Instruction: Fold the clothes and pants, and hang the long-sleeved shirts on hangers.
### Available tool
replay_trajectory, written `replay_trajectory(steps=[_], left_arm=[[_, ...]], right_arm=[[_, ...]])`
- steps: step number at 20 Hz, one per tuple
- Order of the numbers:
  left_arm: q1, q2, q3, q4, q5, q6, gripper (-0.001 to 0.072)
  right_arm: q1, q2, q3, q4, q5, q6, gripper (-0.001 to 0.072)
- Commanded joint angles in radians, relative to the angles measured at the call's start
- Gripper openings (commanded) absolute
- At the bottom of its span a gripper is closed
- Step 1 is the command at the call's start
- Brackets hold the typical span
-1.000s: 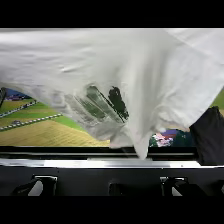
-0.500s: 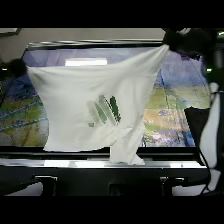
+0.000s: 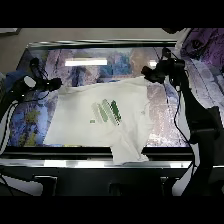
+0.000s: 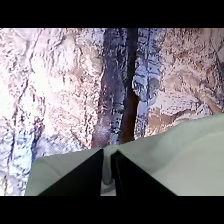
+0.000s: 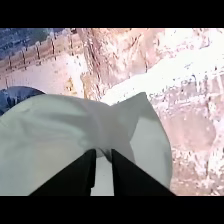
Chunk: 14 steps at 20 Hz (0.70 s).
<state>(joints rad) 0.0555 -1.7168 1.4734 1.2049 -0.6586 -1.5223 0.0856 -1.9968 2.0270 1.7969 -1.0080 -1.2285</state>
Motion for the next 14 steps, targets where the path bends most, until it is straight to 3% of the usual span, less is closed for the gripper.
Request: replay_trajectory(steps=[1, 2, 3, 7, 10, 14], left_arm=[[0.021, -0.019, 0.048, -0.001, -0.088, -0.066, 0.0336], [0.048, -0.010, 0.092, -0.001, -0.161, -0.084, 0.0487], [0.082, 0.007, 0.135, 0.000, -0.242, -0.082, 0.0497], [0.237, 0.156, 0.161, 0.027, -0.439, -0.012, 0.0496], [0.344, 0.245, 0.090, 0.031, -0.603, 0.003, 0.0496], [0.411, 0.413, -0.203, 0.007, -0.595, -0.023, 0.0496]], right_arm=[[-0.003, -0.010, 0.002, 0.034, -0.057, -0.023, 0.0255], [-0.008, 0.011, 0.002, 0.039, -0.099, -0.076, 0.0311], [-0.021, 0.041, 0.002, 0.042, -0.158, -0.146, 0.0352], [-0.109, 0.188, -0.037, 0.060, -0.399, -0.444, 0.0353], [-0.225, 0.345, -0.290, 0.203, -0.431, -0.500, 0.0356], [-0.300, 0.563, -0.821, 0.305, -0.422, -0.533, 0.0357]])
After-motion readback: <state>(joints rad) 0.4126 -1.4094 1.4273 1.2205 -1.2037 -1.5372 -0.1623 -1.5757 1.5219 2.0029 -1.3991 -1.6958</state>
